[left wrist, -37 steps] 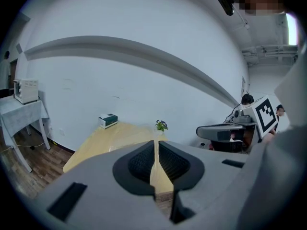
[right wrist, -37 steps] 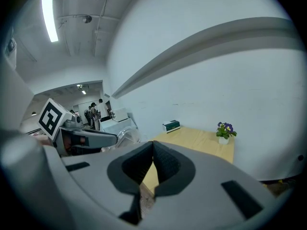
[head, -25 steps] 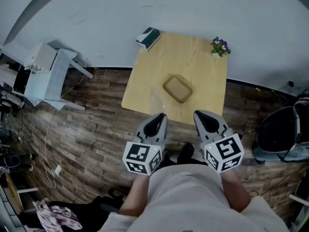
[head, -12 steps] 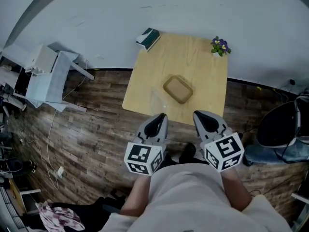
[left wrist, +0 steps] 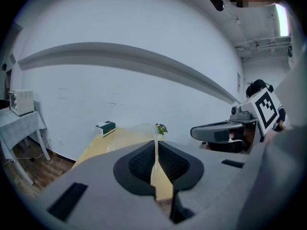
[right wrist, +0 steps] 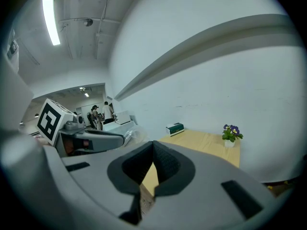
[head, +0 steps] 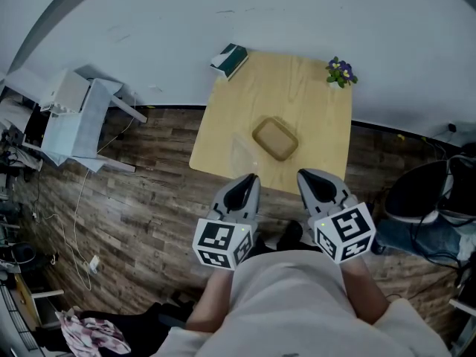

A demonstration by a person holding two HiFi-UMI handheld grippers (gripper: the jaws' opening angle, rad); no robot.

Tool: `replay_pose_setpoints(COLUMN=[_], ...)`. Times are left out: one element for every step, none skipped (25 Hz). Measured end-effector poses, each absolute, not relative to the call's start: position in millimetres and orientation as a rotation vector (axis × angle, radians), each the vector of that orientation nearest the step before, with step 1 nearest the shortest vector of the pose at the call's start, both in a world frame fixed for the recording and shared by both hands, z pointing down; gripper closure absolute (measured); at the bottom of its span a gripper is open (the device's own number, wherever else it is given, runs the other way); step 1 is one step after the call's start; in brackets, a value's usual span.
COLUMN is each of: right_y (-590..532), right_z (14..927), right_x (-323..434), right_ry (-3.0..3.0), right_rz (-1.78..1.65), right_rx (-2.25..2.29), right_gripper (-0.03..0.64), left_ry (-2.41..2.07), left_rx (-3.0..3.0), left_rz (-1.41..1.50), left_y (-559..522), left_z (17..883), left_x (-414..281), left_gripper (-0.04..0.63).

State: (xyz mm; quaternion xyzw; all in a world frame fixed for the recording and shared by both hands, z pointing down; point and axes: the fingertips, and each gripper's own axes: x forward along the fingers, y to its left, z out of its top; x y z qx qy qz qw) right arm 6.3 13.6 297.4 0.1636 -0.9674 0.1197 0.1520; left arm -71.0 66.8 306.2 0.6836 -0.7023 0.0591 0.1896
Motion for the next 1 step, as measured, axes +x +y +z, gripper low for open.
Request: replay_pose_setpoints(right_y=[13.8], right_z=[297.5], right_x=[6.1], right_ry=[-2.776], right_rz=[0.342], right_rx=[0.467], right_gripper=[0.614], left_ry=[-1.974], left_rx=[1.922], left_rz=[0.167], left_y=[66.5], left_z=[306.2], left_x=[-70.8], left_gripper=[0.572])
